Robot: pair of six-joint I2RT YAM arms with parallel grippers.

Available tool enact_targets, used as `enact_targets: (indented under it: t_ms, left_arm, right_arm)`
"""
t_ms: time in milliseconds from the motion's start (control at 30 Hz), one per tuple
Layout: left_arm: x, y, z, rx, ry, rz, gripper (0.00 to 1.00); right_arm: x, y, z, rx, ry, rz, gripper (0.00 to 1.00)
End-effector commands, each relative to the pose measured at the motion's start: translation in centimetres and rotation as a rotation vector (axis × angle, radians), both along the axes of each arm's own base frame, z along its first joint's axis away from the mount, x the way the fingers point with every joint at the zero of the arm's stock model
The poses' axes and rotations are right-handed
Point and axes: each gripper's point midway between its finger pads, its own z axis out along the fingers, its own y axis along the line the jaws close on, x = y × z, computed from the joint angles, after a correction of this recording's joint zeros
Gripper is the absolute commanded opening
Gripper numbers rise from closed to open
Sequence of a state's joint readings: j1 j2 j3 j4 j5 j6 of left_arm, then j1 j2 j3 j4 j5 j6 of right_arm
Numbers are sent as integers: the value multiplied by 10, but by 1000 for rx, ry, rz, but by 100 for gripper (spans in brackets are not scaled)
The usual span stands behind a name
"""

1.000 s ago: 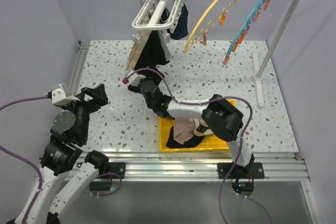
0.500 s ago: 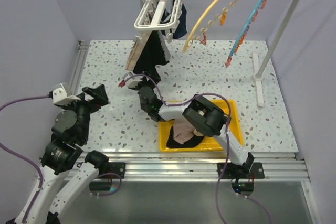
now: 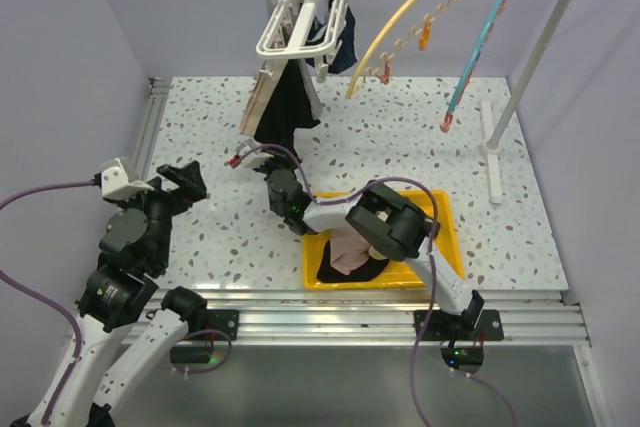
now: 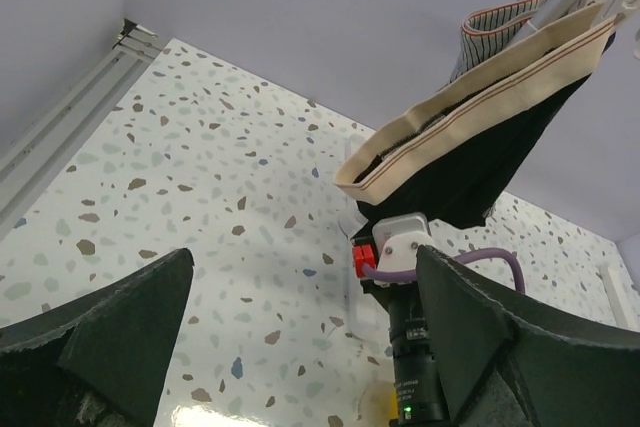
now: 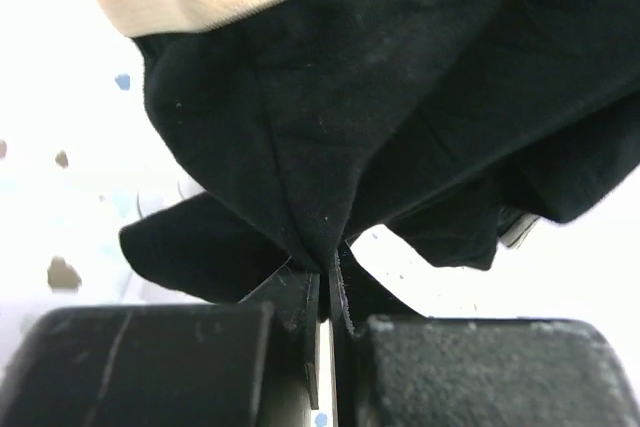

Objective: Remove the underwear clipped to the hanger
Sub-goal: Remove the underwear from the hanger.

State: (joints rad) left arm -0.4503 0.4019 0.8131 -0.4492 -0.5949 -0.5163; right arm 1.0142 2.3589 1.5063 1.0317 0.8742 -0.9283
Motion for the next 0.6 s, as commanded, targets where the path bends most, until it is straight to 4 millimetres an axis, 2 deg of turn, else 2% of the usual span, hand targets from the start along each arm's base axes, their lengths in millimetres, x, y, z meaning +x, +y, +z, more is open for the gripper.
enact_targets:
  t_ms: [0,67,133,167,233,267,333,367,467,533,567]
  left_arm:
    - [-2,3,13,-30,-24,15,97]
    - [-1,2,11,-30,-21,12,97]
    - [-1,1,11,-32,-24,8,97]
    - [-1,0,10,-30,-21,5,97]
    - [1,-2,9,-30,-23,-4,97]
    - [1,-3,10,-32,-30,-9,97]
    - [2,-6,12,-30,-40,-29,98]
    - [2,-8,10,-26,-39,-40,98]
    - [4,-20,18,-12,-79,-107,99]
    - [3,-33,24,7,-109,-184,100]
    - [4,-38,26,13,-124,-213,100]
  right_arm:
    - [-7,-18,49,134,-71,-18,0]
    - [-11,-27,60,145,-72,-4,0]
    - [-18,-32,55,148,-30,29,0]
    - [-22,-39,76,187,-35,44,0]
    - [-28,-44,69,202,46,93,0]
    - [-35,-48,93,299,56,126,0]
    - [-42,-58,74,258,186,164,0]
    - [-47,-55,77,275,230,225,0]
    - [-62,-74,74,274,356,224,0]
    - [-78,-82,69,271,459,293,0]
    - [-75,-93,67,281,491,308,0]
